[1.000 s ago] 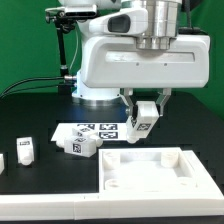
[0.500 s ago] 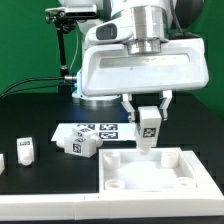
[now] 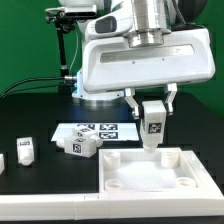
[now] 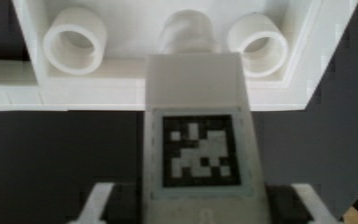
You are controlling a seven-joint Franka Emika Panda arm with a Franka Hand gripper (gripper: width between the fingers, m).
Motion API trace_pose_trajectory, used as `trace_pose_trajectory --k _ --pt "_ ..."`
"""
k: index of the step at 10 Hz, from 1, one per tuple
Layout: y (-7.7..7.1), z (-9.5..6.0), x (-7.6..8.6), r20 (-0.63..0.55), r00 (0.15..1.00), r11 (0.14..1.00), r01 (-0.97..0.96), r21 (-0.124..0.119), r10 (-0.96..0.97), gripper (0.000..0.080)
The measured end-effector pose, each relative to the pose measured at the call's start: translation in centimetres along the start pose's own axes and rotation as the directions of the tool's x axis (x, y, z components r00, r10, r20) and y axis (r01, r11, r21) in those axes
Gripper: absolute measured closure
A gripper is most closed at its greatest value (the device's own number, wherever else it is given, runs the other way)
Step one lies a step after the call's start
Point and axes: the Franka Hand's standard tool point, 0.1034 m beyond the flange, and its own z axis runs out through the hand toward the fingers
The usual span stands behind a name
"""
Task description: Assemble one leg
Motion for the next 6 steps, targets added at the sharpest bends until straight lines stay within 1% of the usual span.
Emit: trace_pose_trajectory --k 1,2,3,4,5,6 --pt "-0.9 0.2 -0.1 -0.052 0.998 1.000 -0.020 -0.002 0.019 0.0514" --pt "-2.6 1.0 -1.0 -0.098 0.995 1.000 -0.027 0.006 0.027 0.0514" --pt "-4.7 1.5 -1.1 -0.129 0.989 0.997 -0.067 0.025 0.070 0.0514" --pt "-5.5 1.6 -1.0 -0.152 0.985 0.996 -0.083 0.027 0.086 0.0514" --pt "-5.6 1.5 -1.0 -0.168 0.981 0.996 -0.093 0.015 0.094 0.0514" --pt "-5.4 1.6 -1.0 -0.166 0.983 0.997 -0.081 0.007 0.081 0.0514"
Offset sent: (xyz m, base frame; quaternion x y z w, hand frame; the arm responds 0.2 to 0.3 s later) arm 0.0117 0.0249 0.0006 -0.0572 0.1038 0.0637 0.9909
